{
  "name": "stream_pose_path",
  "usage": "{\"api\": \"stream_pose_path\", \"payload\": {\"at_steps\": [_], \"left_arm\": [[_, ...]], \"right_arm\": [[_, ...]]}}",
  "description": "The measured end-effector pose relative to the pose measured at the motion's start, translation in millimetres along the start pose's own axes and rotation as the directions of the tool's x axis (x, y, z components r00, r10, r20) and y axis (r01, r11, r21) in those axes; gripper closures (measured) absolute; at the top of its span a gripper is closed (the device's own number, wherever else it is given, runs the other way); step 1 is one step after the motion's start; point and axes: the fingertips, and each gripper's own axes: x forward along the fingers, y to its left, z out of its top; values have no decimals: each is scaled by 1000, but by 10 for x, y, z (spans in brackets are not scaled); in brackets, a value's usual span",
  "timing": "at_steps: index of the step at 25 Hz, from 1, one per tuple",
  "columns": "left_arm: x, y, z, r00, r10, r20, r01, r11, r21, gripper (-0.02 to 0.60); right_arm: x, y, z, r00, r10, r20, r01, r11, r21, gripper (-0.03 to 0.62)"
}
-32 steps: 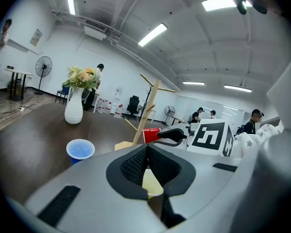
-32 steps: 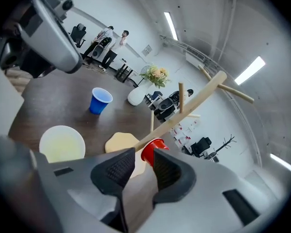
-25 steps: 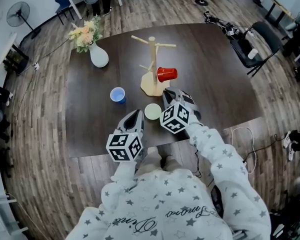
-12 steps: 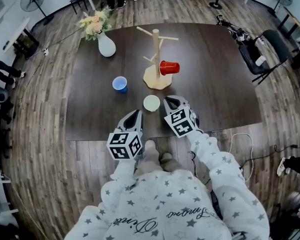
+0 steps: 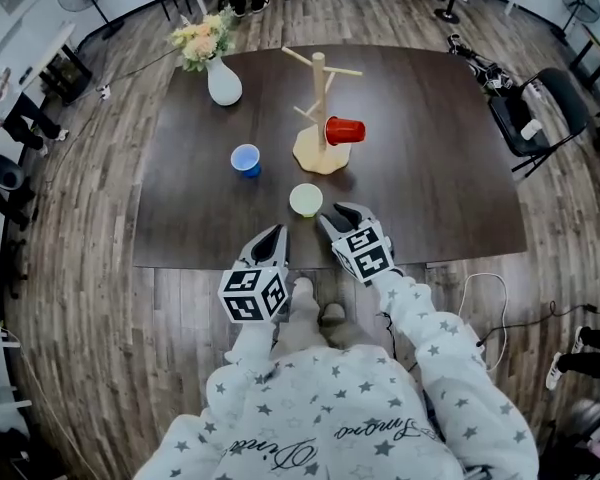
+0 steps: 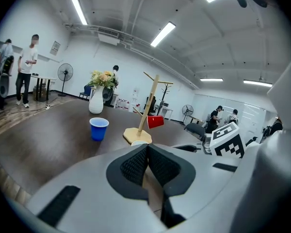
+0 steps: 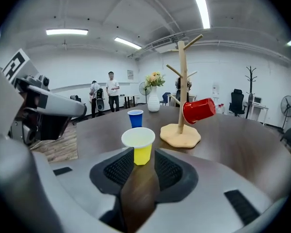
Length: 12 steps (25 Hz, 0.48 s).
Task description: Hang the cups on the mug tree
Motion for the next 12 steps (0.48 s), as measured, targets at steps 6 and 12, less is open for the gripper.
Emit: {"api": "stream_pose_path", "payload": {"at_steps": [6,12], "left_arm": [[-13,55,-97,1000,16,-20,-16,1000,-15,557],[13,158,-140,998,11,-54,-13,999,-36,557]], "right_arm": [[143,134,-120,999,52,2,-52,998,38,388],[410,242,-167,998,62,7,-62,998,30,290]]}}
